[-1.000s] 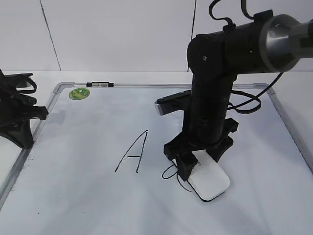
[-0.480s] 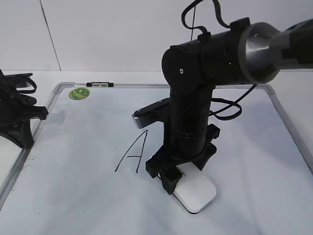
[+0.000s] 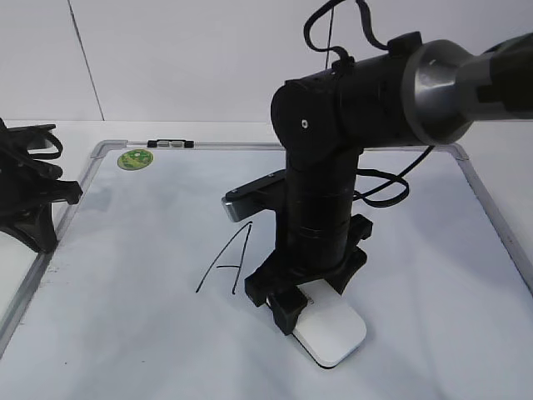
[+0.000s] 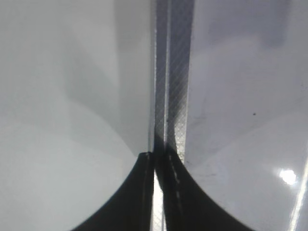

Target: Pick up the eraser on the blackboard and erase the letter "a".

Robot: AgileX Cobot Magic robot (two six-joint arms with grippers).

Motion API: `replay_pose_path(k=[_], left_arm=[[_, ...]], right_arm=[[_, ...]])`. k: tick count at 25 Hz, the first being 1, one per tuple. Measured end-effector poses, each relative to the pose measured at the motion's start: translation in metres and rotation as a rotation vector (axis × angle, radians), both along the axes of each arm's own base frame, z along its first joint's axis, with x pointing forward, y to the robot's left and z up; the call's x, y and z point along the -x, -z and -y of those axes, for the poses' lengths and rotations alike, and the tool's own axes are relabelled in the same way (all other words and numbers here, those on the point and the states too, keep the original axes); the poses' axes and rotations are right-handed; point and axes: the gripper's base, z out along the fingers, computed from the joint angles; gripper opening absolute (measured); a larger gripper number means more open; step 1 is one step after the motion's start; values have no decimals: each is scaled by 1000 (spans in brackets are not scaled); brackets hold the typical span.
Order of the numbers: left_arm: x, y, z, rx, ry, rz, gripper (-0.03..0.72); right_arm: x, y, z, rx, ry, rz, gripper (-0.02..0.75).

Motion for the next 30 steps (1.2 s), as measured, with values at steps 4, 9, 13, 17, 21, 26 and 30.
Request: replay_pose_path(k=[4, 9, 13, 17, 21, 26, 30], left_arm=[[0, 0, 0, 1, -1, 0, 15], [0, 0, 0, 1, -1, 0, 15], [0, 0, 0, 1, 0, 0, 15], [0, 0, 0, 1, 0, 0, 15], [0, 0, 0, 1, 0, 0, 15], [0, 0, 0, 1, 0, 0, 15], [0, 0, 0, 1, 0, 0, 15]], right_arm=[[0, 0, 0, 31, 18, 19, 552], [-1, -1, 3, 59, 27, 35, 552], [-5, -1, 7, 63, 45, 27, 552], [-15, 0, 21, 67, 89, 25, 552], [-25, 0, 35, 70, 135, 21, 552], [-31, -1, 44, 68, 166, 17, 552], [-33, -1, 48, 67, 179, 15, 552]])
